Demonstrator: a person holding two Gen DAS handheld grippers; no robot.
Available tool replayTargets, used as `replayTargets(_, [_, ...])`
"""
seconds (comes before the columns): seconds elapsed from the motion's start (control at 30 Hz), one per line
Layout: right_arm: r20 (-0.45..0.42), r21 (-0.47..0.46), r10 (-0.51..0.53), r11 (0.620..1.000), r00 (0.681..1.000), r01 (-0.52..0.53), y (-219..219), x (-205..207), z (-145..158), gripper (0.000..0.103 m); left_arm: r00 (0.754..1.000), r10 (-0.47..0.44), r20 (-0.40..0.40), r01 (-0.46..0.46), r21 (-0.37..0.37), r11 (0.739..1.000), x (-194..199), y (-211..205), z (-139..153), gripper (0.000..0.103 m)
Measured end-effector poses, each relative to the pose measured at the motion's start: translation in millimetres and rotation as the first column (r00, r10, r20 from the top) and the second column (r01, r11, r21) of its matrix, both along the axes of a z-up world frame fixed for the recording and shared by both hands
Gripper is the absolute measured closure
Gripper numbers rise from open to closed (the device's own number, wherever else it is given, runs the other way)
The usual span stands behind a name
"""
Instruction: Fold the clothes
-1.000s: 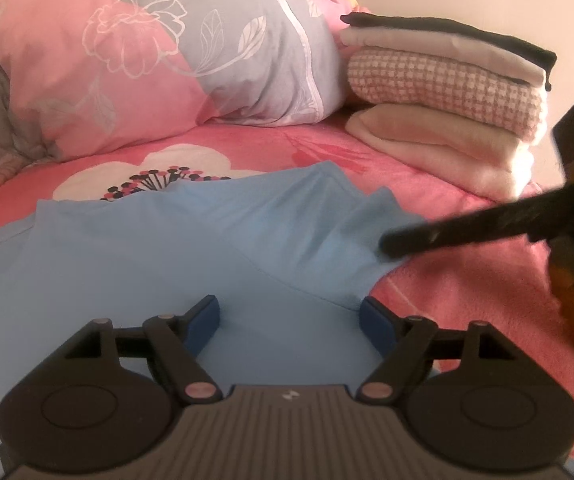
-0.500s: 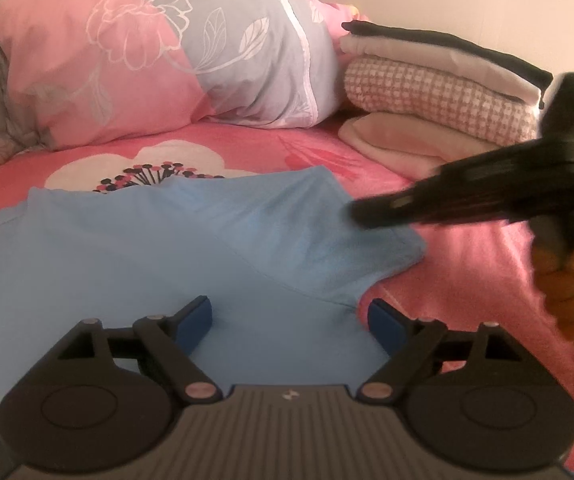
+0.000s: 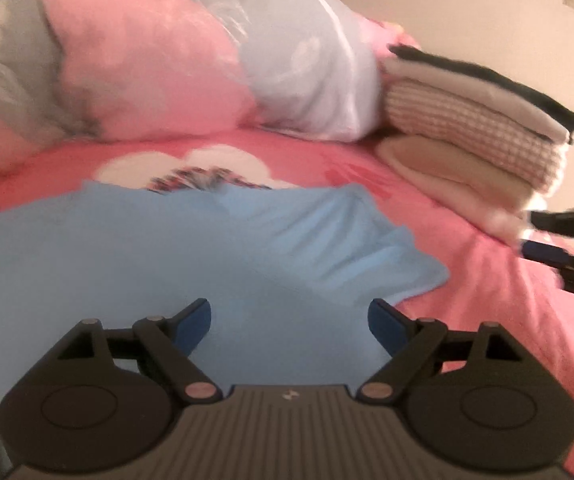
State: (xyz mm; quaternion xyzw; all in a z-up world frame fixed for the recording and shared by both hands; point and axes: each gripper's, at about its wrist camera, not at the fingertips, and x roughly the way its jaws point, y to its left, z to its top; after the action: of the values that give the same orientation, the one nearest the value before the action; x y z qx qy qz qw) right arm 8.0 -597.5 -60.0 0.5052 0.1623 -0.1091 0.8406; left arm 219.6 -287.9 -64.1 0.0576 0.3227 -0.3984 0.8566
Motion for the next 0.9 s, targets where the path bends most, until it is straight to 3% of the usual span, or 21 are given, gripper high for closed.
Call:
replayTargets(0.07, [0.052,-0.015,0.019,1.000,0.998,-0.018,18,-19,16,0.061,0.998,0.041,0.041,-0.041,0.003,0.999,-13,19,21,0.016])
replayTargets(0.2, [0.169,0.001,0.078,0.997,0.982,-0.080,57,-62,35,0.058,0.985,0.137,0.104,-0.136,-0.012,0.991,-49,66,61,0.014])
replayTargets(0.33, [0.189,0.004,0.132,0.991,0.973,-0.136,105,-69,43,0.054,0.972,0.195,0.135,-0.194,-0.020,0.981,-93,103,80,0.010])
replayTargets(0.53, [0.111,-0.085,0.286,0.957,0.952,-0.277,183,-67,60,0.046,0.958,0.265,0.114,-0.265,-0.013,0.964,-142,155,80,0.008])
replayTargets(0.63, [0.011,-0.190,0.337,0.925,0.941,-0.329,224,-59,72,0.041,0.945,0.312,0.100,-0.312,-0.012,0.950,-156,182,74,0.007])
replayTargets(0.77, [-0.150,-0.362,0.356,0.848,0.923,-0.386,273,-56,80,0.026,0.918,0.388,0.075,-0.390,0.003,0.921,-162,211,57,0.006])
replayTargets(0.9, [-0.277,-0.516,0.340,0.736,0.898,-0.438,322,-56,75,0.018,0.897,0.441,0.017,-0.441,0.023,0.897,-166,236,37,0.006])
